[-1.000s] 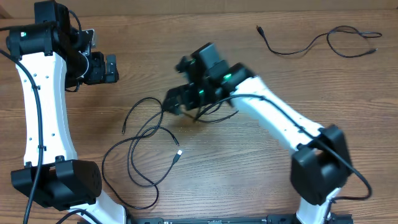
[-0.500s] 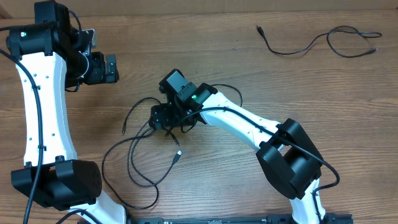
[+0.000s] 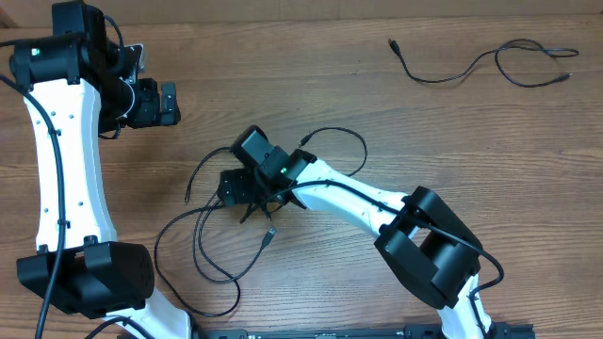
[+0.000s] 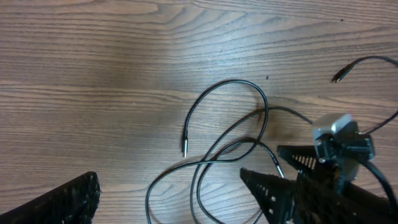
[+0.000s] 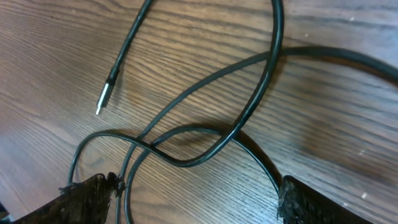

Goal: Untangle cables
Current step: 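Lower the right gripper onto the tangled black cables at center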

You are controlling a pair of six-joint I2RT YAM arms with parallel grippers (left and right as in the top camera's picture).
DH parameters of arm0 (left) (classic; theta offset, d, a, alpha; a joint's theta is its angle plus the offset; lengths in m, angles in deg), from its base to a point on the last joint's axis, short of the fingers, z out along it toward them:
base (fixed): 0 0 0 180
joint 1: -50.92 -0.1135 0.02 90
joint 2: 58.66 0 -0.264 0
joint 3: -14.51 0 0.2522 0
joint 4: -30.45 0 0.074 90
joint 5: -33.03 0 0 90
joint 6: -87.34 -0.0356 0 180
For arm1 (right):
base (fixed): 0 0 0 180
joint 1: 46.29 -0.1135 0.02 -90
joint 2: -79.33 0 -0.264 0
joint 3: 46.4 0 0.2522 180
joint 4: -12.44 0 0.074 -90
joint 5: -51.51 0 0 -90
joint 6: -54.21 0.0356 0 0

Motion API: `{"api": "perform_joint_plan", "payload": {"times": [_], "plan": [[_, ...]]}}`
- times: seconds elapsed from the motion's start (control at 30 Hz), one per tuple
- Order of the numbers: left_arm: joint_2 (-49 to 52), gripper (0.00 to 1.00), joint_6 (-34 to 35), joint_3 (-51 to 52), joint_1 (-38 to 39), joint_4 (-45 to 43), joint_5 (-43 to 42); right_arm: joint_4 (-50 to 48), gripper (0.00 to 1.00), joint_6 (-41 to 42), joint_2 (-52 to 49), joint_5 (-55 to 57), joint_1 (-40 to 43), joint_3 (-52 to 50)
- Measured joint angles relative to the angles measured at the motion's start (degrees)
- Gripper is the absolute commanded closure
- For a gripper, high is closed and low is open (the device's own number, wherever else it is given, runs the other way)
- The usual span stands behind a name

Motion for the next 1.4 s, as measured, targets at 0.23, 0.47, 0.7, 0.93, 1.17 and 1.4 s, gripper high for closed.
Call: {"api": "perform_joint_plan", "payload": {"times": [0.23, 0.47, 0.7, 0.93, 1.17, 1.4], "plan": [[0.00, 0.00, 0.00, 0.00, 0.00, 0.00, -0.02, -6.60, 0.10, 0.44, 0.00, 1.49, -0.07, -3.30], [0.00, 0.01, 0.00, 0.00, 0.00, 0.00, -0.15, -13.16, 0.10, 1.57, 0.00, 2.19, -0.07, -7.19], [0.00, 0.00, 0.00, 0.00, 0.00, -0.02, -0.15, -15.06, 0.38, 3.06, 0.00, 2.38, -0.11, -8.48], [0.00, 0.01, 0.00, 0.00, 0.00, -0.02, -0.15, -17.27, 0.68, 3.48, -0.20, 2.43, -1.05, -8.57], [0.00, 0.00, 0.00, 0.00, 0.00, -0.02, -0.17, -18.14, 0.74, 3.50, -2.64, 2.34, -1.64, -8.59], [0.00, 0.01, 0.00, 0.00, 0.00, -0.04, -0.17, -18.29, 0.86, 3.37, -2.84, 2.32, -1.64, -8.59]]}}
